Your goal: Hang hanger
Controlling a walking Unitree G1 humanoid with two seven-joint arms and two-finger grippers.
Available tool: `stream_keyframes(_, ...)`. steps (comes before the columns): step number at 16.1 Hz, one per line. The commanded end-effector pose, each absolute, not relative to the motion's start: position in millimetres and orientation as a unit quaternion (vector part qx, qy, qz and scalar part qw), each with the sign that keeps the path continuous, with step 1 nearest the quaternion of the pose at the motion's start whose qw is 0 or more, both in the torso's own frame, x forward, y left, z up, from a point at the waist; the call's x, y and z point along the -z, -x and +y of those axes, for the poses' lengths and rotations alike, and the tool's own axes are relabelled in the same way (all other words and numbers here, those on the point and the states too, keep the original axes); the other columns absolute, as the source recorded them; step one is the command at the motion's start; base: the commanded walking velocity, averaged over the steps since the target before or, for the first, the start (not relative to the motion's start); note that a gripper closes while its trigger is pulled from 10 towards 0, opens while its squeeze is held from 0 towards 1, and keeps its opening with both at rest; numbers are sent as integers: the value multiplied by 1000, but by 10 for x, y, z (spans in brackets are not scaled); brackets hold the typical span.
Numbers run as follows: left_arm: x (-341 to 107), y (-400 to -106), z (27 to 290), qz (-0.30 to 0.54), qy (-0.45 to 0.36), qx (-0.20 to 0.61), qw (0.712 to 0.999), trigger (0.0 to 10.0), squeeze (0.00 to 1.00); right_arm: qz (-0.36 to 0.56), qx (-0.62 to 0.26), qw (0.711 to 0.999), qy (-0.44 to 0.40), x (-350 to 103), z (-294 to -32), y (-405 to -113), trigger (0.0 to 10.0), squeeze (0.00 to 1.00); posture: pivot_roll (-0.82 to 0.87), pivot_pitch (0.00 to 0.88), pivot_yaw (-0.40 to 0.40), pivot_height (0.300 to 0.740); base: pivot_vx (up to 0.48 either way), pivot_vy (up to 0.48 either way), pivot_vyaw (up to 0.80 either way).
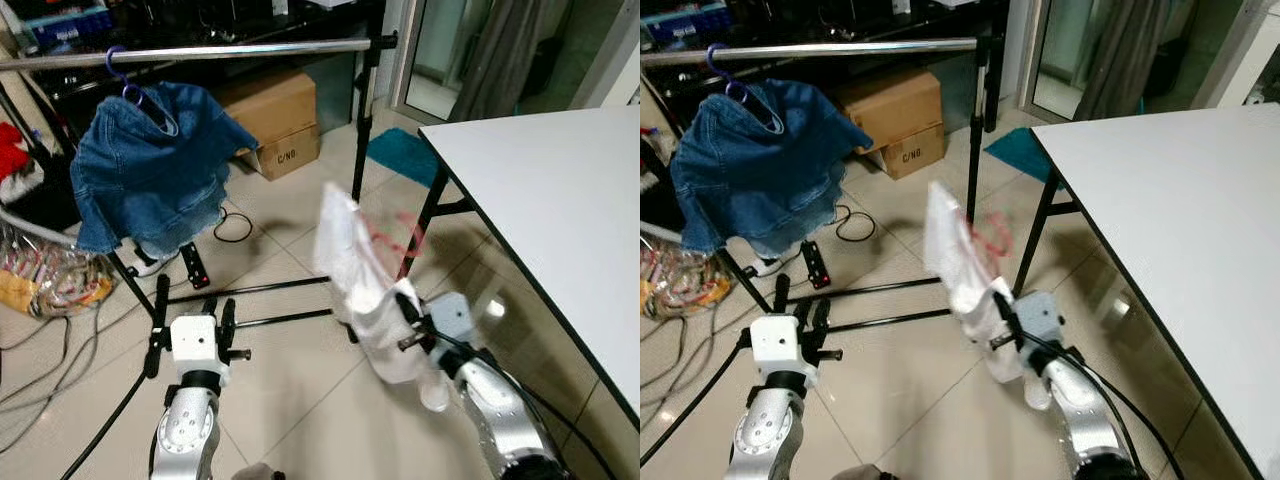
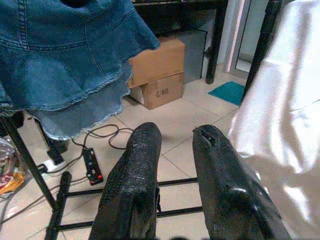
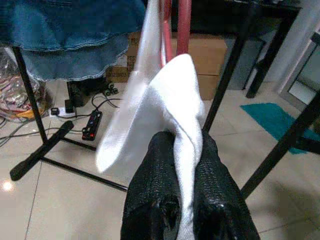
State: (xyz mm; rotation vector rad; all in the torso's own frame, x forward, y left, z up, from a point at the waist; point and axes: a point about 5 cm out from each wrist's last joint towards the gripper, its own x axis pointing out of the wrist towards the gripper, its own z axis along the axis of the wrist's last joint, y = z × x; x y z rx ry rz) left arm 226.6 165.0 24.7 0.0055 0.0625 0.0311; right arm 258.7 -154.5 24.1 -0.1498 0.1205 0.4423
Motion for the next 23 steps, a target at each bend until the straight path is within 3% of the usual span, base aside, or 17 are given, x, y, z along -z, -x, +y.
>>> stream_keyframes(1,-255,-2281,1641,26,-12,-14,1000,10000,0,30,-222,971,82,-325,-1520,-2650,10000,0,6,0,15,740,0,0,0)
stream_keyframes(9,-241,-2241,1624,12,-13,-26,1000,10000,0,30,-232,968,84,-296,-1485,-2698,10000,0,50,0,-12,740,0,0,0)
stream_keyframes(14,-284,-2238,1621,-1,-21,-17,1000,10000,0,15,-154,987,43,-344,-1598,-2772,10000,0,59,0,-10,740,0,0,0)
stream_keyframes(18,-358,-2296,1672,-13,-29,-3,1000,10000,0,11,-81,997,12,-298,-1789,-2662,10000,0,33,0,14,740,0,0,0)
stream_keyframes(20,-378,-2319,1679,-15,-22,-4,1000,10000,0,4,-75,997,-4,-313,-1769,-2636,10000,0,33,0,14,740,0,0,0)
stream_keyframes(23,-412,-2340,1669,-16,-5,-7,1000,10000,0,-44,-81,995,-39,-631,-1551,-2833,10000,0,19,0,34,740,0,0,0)
